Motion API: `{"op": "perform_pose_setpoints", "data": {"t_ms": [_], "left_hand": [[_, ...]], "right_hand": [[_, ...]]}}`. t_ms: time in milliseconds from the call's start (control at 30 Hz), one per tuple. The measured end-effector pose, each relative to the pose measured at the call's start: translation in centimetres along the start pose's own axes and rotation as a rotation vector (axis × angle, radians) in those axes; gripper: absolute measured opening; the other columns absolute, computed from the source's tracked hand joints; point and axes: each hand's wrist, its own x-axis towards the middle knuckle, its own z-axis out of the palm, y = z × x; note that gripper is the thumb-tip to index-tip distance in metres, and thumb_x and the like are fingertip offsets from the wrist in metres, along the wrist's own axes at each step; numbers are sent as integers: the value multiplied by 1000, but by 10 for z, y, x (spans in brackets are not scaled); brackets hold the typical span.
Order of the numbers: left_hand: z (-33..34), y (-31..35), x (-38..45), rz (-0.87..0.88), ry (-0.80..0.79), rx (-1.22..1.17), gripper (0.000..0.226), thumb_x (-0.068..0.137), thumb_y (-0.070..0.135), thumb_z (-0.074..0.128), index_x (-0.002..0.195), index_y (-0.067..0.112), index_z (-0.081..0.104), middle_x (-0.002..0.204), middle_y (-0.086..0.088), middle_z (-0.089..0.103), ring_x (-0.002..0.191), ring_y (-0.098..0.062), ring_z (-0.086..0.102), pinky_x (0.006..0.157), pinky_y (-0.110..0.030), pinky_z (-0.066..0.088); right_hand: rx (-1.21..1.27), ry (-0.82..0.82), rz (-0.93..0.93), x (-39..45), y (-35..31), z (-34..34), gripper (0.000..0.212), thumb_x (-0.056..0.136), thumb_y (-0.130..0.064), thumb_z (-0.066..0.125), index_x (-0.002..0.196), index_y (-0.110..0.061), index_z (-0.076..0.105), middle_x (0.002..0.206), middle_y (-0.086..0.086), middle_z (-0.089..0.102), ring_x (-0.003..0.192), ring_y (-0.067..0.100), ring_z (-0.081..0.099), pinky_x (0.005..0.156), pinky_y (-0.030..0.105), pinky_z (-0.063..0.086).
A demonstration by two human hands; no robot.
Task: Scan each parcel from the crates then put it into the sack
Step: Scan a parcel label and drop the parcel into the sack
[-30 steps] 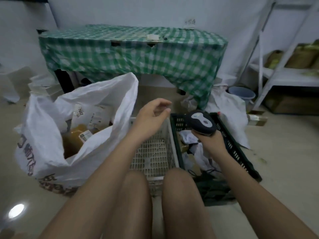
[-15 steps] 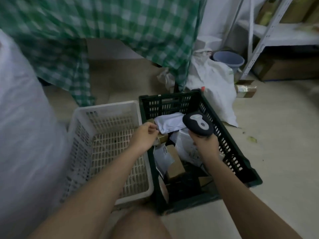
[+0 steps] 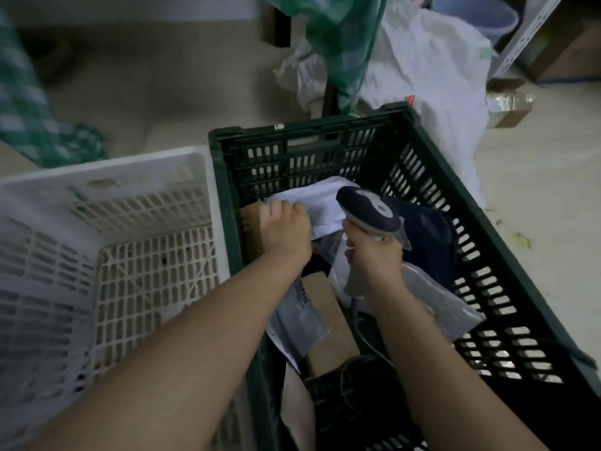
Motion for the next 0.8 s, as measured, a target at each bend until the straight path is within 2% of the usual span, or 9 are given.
{"op": "perform_pose_setpoints", "data": {"t_ms": [100, 233, 333, 400, 500, 567, 633, 700, 800], "left_hand": [[8, 6, 13, 13, -44, -42, 39, 96, 21, 51, 132, 9, 39, 135, -14, 48, 126, -30, 42, 99, -36, 34], [0, -4, 13, 48, -84, -240, 37, 96, 4, 46, 132, 3, 41, 123, -19, 57, 111, -35, 57, 81, -37, 46], [-16, -21, 3, 68, 62, -560, 20, 92, 11, 53, 108, 11, 64, 104, -12, 67, 93, -28, 62, 72, -34, 48], [-31, -36, -10, 89, 175, -867, 12, 91, 17, 58, 90, 16, 70, 91, -2, 68, 83, -18, 61, 70, -32, 50], [-58, -60, -37, 91, 229, -1161, 8, 91, 22, 64, 90, 21, 72, 86, 12, 63, 83, 1, 58, 74, -17, 48], [-69, -74, -54, 81, 241, -1166, 11, 90, 26, 64, 82, 32, 66, 93, 11, 58, 91, 0, 54, 81, -13, 42], [-79, -86, -71, 48, 230, -1175, 19, 91, 28, 61, 76, 39, 58, 100, 9, 57, 98, -5, 53, 85, -13, 39], [-94, -95, -88, 19, 190, -1216, 18, 94, 29, 56, 78, 37, 55, 96, 12, 60, 90, -3, 56, 73, -7, 39], [-119, -102, -118, -13, 224, -1224, 15, 96, 34, 51, 82, 32, 55, 82, 10, 61, 74, -3, 55, 63, -18, 39]], "right_hand": [[11, -21, 9, 2, -2, -1, 26, 81, -20, 76, 102, -8, 66, 73, 3, 64, 68, 16, 59, 66, 31, 48], [33, -56, 27, -3, -11, -3, 21, 84, -17, 73, 101, -7, 65, 70, 2, 60, 59, 13, 55, 51, 23, 45], [0, -51, -23, -6, -15, -9, 31, 84, -18, 74, 111, -6, 65, 85, 5, 66, 67, 14, 60, 48, 19, 47], [6, -45, -53, -13, -18, -13, 33, 82, -20, 75, 111, -7, 66, 88, 6, 68, 71, 15, 62, 51, 21, 49], [9, -57, -99, -28, -26, -12, 37, 79, -19, 78, 113, -9, 67, 91, 5, 71, 81, 19, 67, 69, 33, 54], [1, -85, -136, -44, -33, -7, 41, 76, -19, 81, 114, -11, 67, 102, 6, 72, 95, 23, 68, 84, 40, 56], [-14, -144, -200, -63, -44, -1, 39, 76, -15, 81, 113, -9, 68, 105, 7, 72, 99, 23, 67, 87, 43, 55], [-51, -227, -268, -85, -56, 0, 33, 77, -9, 79, 109, -11, 69, 100, 2, 72, 94, 18, 67, 79, 36, 56], [-138, -370, -340, -122, -73, -3, 33, 74, -10, 81, 95, -29, 65, 85, -17, 68, 79, -1, 64, 65, 19, 51]]}}
